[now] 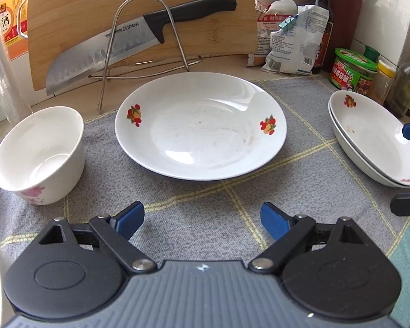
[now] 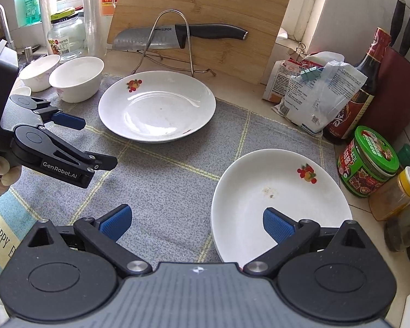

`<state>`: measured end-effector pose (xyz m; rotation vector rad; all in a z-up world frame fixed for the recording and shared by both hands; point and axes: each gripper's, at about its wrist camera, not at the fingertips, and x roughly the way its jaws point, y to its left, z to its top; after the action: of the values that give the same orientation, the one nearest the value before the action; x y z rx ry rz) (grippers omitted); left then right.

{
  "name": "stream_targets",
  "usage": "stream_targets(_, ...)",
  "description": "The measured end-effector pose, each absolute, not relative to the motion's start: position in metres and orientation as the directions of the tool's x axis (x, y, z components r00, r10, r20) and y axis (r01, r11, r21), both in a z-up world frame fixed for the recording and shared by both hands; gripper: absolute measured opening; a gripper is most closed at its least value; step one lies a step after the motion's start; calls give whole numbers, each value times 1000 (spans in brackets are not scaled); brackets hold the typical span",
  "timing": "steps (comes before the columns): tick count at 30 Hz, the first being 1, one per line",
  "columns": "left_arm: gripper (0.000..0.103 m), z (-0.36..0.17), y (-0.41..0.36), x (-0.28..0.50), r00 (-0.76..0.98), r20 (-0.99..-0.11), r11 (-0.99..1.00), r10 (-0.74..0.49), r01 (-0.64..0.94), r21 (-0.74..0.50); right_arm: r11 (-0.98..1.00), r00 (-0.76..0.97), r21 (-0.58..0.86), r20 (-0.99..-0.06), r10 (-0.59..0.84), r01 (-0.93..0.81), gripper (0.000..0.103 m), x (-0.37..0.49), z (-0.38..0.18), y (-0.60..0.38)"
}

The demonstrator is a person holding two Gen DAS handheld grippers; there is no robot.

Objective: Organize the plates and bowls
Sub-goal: 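Move the right tool toward the white plate beside the knife stand, then close the right tool on the rim of the white plate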

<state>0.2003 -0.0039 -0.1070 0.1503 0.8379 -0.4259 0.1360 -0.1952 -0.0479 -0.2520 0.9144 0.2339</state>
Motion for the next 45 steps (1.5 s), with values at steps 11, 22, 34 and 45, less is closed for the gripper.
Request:
stream_targets(11,103,-118,-9,226,620,-725,907,-299,421,-14,925,555,-95,-821,137,-369,103,174,-55,-187)
stream_targets(22,103,-121,-8,231,650,-695,911,-308,412,-19,892,486,25,-832,270,-452,103,253,-66,-186)
stream_targets(34,103,-123,-8,228,654,-689,908,-314,418,-17,838,324,198,-858,399,-508,103,337,-98,-169)
stream_targets(45,103,-125,-6,222,663,-677,908,-319,419,-17,825,271,220,-874,404,-521,103,359,-111,-154)
